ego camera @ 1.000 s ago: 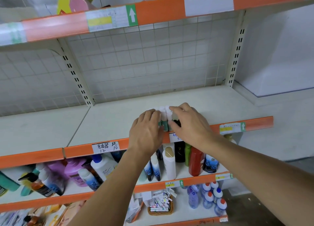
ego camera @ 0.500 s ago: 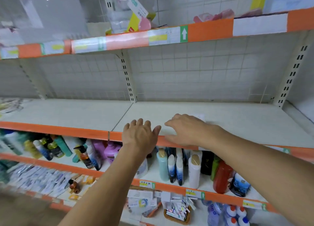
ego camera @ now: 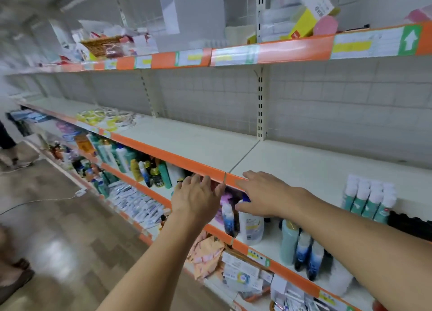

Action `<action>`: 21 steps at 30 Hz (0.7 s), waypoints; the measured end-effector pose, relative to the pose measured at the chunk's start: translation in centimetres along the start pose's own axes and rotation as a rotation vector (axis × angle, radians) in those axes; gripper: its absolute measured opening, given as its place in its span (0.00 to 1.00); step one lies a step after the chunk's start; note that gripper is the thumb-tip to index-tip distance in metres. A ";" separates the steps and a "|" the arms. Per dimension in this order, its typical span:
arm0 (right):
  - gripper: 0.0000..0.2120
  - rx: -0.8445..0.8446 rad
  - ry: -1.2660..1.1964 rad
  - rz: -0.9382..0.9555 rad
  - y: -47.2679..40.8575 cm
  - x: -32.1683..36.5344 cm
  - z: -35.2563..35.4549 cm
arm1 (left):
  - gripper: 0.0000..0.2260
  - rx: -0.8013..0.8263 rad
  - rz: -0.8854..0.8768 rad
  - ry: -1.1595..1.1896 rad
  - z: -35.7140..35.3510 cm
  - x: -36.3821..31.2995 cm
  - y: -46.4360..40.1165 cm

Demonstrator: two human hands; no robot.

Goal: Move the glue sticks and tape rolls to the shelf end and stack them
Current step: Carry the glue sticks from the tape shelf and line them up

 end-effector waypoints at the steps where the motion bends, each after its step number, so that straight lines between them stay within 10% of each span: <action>1: 0.26 -0.008 -0.005 0.024 -1.3 0.8 0.0 | 0.29 -0.006 0.013 0.008 0.1 1.1 -0.4; 21: 0.31 -0.053 -0.033 0.221 -25.1 11.4 0.7 | 0.27 -0.036 0.198 -0.048 0.3 21.4 -14.3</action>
Point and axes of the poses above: each hand's wrist, its own y-axis away from the middle knuckle, its own z-axis out of the back of the hand, x = y × z, the point moved 9 cm from there along -y, towards the middle knuckle, and after that the axes turned 9 degrees about z, right-handed, at the moved point
